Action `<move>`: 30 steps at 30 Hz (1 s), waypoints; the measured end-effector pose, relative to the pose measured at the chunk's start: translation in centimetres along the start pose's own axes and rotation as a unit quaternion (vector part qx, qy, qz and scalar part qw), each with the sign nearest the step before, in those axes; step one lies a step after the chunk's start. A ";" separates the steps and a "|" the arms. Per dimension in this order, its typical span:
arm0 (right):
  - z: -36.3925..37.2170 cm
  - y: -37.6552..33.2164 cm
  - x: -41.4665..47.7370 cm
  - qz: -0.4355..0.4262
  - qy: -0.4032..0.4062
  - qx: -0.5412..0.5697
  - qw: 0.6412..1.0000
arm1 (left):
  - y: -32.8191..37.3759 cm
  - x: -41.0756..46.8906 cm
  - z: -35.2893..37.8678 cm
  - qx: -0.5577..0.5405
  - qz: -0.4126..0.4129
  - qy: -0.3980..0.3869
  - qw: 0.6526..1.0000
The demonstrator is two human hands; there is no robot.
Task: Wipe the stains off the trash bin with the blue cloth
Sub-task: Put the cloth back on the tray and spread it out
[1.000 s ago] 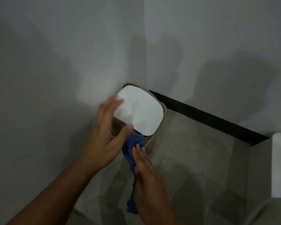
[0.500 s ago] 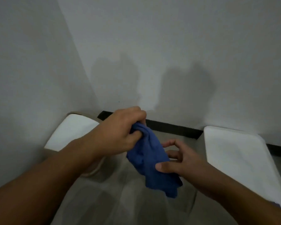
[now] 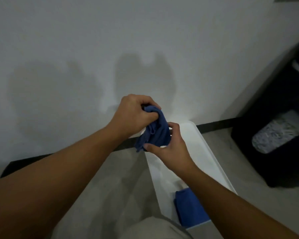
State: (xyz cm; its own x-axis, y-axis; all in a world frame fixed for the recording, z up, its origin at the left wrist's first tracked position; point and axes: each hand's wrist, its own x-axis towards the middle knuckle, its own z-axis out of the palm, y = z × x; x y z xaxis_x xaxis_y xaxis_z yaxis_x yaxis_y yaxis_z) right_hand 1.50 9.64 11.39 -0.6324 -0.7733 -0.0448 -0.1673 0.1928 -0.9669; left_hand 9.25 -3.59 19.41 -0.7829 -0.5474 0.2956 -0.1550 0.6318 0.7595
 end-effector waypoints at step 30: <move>-10.1 15.5 4.1 -0.143 -0.132 -0.610 0.768 | -13.3 -7.1 15.9 0.275 0.048 -0.305 0.910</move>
State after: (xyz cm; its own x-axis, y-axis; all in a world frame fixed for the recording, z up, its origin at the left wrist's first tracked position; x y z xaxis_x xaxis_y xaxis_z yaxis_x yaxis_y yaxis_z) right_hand -11.38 15.56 -1.24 -0.2893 -0.9540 -0.0789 -0.9570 0.2901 0.0003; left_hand 7.31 0.60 -1.95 -0.9715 -0.1753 -0.1598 -0.2162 0.9317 0.2918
